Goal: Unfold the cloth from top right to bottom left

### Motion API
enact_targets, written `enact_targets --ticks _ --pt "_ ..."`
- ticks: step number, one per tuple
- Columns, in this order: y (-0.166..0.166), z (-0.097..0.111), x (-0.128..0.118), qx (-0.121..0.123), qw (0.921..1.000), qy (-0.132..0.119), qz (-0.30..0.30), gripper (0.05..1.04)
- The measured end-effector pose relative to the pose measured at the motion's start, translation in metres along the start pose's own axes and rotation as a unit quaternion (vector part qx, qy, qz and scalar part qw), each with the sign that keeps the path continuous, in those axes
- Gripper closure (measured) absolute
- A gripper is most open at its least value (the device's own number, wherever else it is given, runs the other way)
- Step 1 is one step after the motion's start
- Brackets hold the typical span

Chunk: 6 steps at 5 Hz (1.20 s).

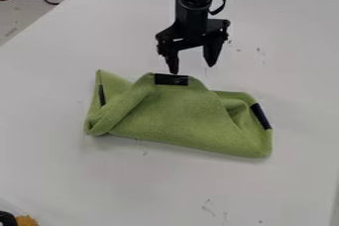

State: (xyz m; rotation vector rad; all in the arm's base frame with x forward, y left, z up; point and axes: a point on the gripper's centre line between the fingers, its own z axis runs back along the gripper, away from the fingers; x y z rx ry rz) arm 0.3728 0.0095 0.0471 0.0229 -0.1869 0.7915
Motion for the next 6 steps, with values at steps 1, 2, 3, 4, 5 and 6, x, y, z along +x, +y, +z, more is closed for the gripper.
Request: enact_targets --ticks 1,2,3,4,5,6 --pt "0.004 -0.008 -0.002 -0.003 0.9999 0.01 0.011 0.083" --pt "0.016 -0.015 -0.013 0.021 0.9994 0.026 0.01 0.083" --pt "0.013 -0.006 -0.019 0.043 0.9986 0.019 -0.021 0.083" --pt "-0.003 0.008 -0.016 0.044 0.998 -0.001 -0.045 0.083" --pt "-0.007 0.008 -0.019 0.036 0.9983 0.003 -0.046 0.083" --pt "-0.003 0.002 -0.027 0.037 0.9981 0.017 -0.046 0.083"
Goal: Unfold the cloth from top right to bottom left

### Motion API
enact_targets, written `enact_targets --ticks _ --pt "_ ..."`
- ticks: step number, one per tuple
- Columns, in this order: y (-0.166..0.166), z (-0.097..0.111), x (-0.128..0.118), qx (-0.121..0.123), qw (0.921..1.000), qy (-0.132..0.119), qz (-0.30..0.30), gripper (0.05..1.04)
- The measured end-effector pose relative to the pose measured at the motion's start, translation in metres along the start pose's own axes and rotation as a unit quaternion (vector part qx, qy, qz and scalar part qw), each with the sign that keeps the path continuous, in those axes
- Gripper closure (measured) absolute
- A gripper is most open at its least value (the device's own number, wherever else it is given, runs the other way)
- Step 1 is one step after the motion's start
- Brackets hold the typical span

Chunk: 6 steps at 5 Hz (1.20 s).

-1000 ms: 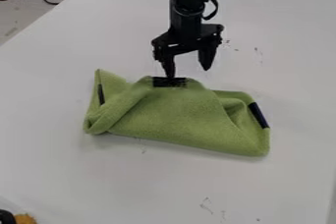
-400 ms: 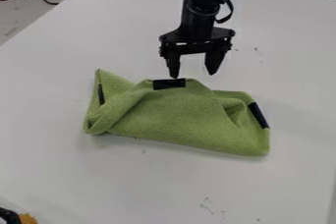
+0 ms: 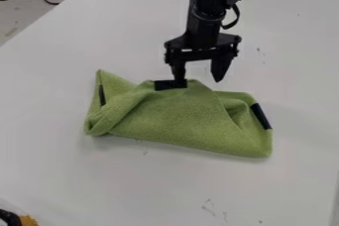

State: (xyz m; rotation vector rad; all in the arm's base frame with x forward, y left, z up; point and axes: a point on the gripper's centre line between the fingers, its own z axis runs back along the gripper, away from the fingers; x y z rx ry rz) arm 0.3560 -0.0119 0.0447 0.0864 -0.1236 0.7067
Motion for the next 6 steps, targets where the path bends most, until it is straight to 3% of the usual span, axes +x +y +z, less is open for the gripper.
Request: enact_targets --ticks 2,4,5,6 --pt "0.003 -0.005 -0.009 0.002 0.9999 0.016 -0.004 0.121" --pt "0.004 -0.014 -0.012 0.013 0.9993 0.031 -0.017 0.705" --pt "0.001 -0.01 -0.009 0.011 0.9991 0.032 -0.025 0.925" --pt "0.002 -0.005 -0.005 0.022 0.9988 0.03 -0.03 1.023"
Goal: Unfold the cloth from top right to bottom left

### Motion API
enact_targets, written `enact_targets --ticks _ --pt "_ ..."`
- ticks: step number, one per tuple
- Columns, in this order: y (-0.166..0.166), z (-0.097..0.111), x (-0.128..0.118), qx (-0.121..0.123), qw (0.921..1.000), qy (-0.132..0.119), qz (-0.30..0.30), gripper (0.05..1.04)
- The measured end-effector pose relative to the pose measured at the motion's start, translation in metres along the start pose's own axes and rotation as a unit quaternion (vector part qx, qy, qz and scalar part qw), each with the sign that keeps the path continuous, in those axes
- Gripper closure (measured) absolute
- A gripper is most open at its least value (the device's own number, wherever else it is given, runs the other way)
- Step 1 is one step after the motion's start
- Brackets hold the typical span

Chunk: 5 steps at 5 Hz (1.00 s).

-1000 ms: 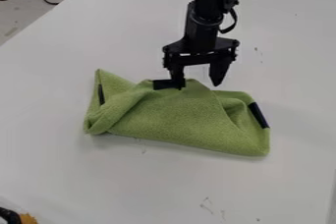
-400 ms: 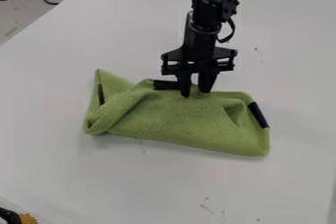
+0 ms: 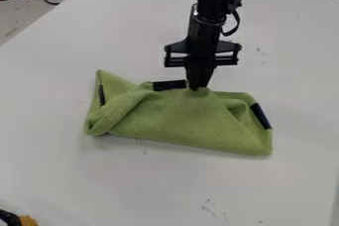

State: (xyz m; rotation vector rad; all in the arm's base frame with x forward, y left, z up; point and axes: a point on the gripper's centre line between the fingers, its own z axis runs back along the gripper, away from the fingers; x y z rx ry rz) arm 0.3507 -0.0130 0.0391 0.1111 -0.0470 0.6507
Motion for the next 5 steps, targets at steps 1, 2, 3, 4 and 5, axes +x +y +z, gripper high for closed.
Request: enact_targets --ticks 1,2,3,4,5 --pt "-0.003 0.007 0.002 0.01 0.9999 -0.009 -0.011 1.032" --pt "0.0 0.024 -0.002 0.033 0.999 -0.03 0.004 1.033" --pt "0.012 0.065 -0.031 0.032 0.992 -0.082 0.091 1.033" --pt "0.029 0.078 -0.07 0.042 0.979 -0.094 0.176 1.033" --pt "0.038 0.077 -0.104 0.04 0.9672 -0.086 0.236 1.02"
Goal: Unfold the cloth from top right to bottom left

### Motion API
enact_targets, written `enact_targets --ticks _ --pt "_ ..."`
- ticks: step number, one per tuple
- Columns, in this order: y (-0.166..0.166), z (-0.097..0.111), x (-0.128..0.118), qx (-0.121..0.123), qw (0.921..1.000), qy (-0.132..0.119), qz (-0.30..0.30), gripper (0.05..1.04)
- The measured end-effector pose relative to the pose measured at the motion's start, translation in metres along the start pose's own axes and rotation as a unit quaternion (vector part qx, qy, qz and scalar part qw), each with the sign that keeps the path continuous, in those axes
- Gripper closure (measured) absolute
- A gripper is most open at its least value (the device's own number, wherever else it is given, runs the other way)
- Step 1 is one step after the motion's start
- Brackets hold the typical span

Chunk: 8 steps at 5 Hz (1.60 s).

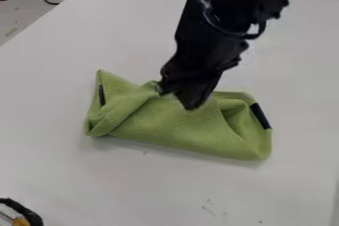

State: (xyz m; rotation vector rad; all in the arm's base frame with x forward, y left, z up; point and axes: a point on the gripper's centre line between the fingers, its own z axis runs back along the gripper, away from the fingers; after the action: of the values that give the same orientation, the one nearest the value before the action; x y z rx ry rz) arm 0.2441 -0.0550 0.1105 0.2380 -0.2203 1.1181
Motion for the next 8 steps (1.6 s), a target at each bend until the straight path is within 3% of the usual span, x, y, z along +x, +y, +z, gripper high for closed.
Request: enact_targets --ticks 1,2,3,4,6,7,8 --pt "-0.012 -0.009 0.004 -0.027 0.9986 0.02 -0.041 0.887" --pt "-0.053 -0.021 0.026 -0.048 0.9888 0.023 -0.14 0.648" --pt "-0.089 -0.044 0.039 -0.073 0.9785 0.04 -0.188 0.343" --pt "-0.098 -0.071 0.051 -0.092 0.9761 0.061 -0.188 0.099" --pt "-0.084 -0.09 0.048 -0.093 0.9761 0.09 -0.174 0.083" --pt "-0.084 -0.09 0.047 -0.095 0.9736 0.091 -0.187 0.118" --pt "-0.083 -0.094 0.047 -0.094 0.9716 0.096 -0.195 0.393"
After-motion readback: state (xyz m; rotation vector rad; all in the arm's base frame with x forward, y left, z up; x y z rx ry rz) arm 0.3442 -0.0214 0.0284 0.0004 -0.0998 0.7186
